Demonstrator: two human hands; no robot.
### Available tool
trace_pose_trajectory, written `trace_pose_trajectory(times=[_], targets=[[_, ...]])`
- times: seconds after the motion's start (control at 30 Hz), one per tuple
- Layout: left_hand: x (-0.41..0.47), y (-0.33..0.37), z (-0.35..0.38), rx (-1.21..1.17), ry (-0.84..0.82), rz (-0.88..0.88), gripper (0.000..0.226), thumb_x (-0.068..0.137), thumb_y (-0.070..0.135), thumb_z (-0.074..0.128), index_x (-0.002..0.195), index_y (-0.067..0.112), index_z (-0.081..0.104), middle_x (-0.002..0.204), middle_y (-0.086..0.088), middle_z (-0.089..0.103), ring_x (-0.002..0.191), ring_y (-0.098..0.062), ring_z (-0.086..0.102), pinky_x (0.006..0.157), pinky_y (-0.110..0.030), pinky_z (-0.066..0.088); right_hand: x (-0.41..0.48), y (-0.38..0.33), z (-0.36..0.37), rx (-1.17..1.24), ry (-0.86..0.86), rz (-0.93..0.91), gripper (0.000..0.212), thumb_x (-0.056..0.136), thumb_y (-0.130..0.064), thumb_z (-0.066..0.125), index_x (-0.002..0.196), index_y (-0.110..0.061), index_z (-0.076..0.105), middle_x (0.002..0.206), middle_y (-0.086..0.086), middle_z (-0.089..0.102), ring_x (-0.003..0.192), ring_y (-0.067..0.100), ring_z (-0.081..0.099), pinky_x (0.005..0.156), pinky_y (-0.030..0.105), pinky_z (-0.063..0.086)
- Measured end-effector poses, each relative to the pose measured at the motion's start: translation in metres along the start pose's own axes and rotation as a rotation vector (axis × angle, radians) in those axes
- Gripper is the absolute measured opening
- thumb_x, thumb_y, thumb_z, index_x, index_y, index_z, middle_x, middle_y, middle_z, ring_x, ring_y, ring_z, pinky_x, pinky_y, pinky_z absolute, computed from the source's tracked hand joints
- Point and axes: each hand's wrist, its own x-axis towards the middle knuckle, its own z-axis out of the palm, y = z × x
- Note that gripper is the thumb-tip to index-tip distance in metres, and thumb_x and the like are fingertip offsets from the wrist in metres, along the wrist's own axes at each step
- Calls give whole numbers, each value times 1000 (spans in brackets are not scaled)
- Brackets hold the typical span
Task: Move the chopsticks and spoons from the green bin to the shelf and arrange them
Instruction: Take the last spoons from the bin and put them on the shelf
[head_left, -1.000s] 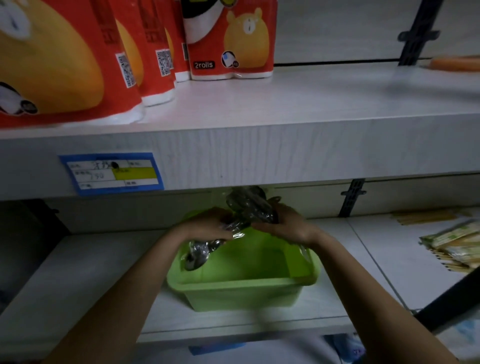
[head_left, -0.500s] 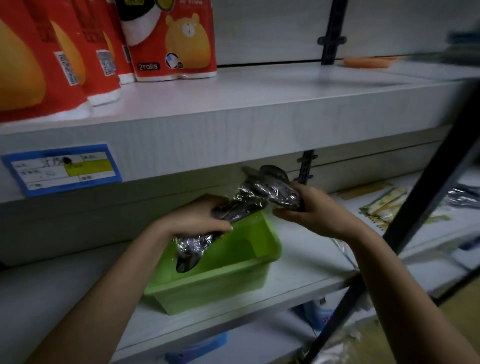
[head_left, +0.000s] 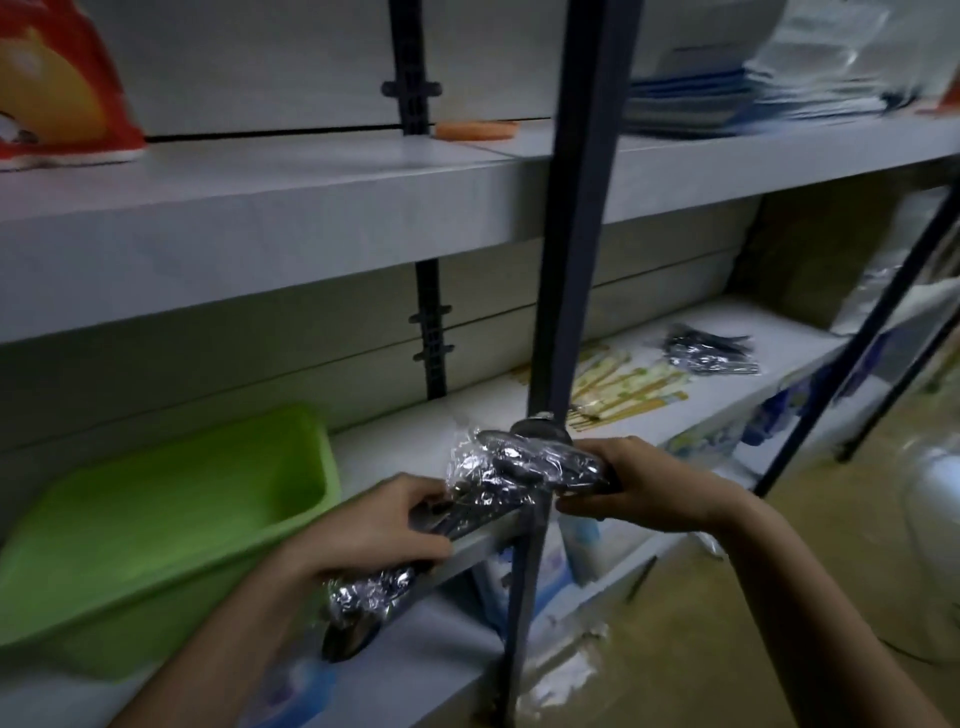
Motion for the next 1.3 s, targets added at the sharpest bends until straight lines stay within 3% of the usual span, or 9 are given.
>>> trace_pose_trajectory(times=[0.1, 0.23, 0.4, 0.57, 0.77, 0.9, 0.97, 1.1, 1.3], targets=[[20, 25, 38, -3, -40, 16, 19, 78, 12, 66, 91, 23, 57, 81, 14, 61, 64, 11, 55, 63, -10, 44, -32, 37, -20, 23, -26, 31, 24, 85, -23, 65, 82, -40, 49, 70, -12, 57, 63, -7, 54, 60, 12, 41], [57, 55, 82, 1, -63, 16, 21, 73, 23, 67, 93, 26, 60, 98, 2, 66, 84, -9, 63, 81, -25, 51, -66, 83, -44, 9, -13, 76, 20, 86, -21, 64, 87, -34, 49, 69, -12, 56, 60, -10, 54, 57, 8, 42], [107, 91, 121, 56, -62, 52, 20, 74, 19, 66, 68, 25, 48, 64, 7, 50, 57, -2, 48, 51, -18, 35, -91, 141, -66, 48, 76, 174, 21, 85, -25, 65, 102, -28, 53, 75, -10, 57, 62, -7, 54, 58, 13, 42], [166, 110, 141, 10, -123, 20, 19, 76, 21, 65, 92, 20, 56, 81, 8, 55, 69, -7, 53, 58, -19, 39, -100, 195, -89, 82, 156, 250, 26, 84, -23, 65, 108, -24, 54, 79, -14, 59, 65, -6, 55, 64, 15, 43], [254, 132, 159, -60, -115, -14, 20, 76, 12, 64, 68, 25, 50, 64, 8, 50, 46, 3, 46, 48, -13, 35, -87, 264, -128, 53, 242, 346, 21, 83, -23, 65, 89, -36, 50, 74, -13, 55, 63, -2, 49, 60, 13, 39], [314, 140, 159, -65, -106, -35, 17, 80, 18, 66, 92, 26, 56, 92, 10, 56, 79, 0, 53, 64, -12, 41, -55, 322, -158, -24, 296, 437, 28, 82, -19, 66, 108, -12, 57, 94, 5, 63, 81, 17, 58, 75, 30, 47], [342, 142, 155, -62, -86, -81, 36, 81, 21, 66, 114, 19, 53, 109, 6, 55, 91, -10, 52, 72, -19, 42, -35, 347, -173, -49, 316, 459, 32, 81, -18, 67, 110, -9, 56, 101, 11, 64, 89, 24, 60, 80, 35, 47], [390, 152, 146, -119, -73, -144, 28, 84, 14, 62, 108, 17, 48, 94, 8, 53, 77, -14, 61, 55, -15, 44, 4, 392, -200, -129, 322, 467, 41, 80, -17, 67, 119, -9, 53, 111, 14, 64, 96, 26, 59, 74, 28, 39], [428, 154, 134, -131, 24, -230, 28, 83, 15, 63, 108, 15, 51, 103, 8, 50, 83, -15, 57, 73, -31, 52, 59, 451, -223, -210, 240, 458, 49, 85, -25, 62, 131, -17, 44, 118, 13, 63, 104, 31, 61, 84, 36, 46]])
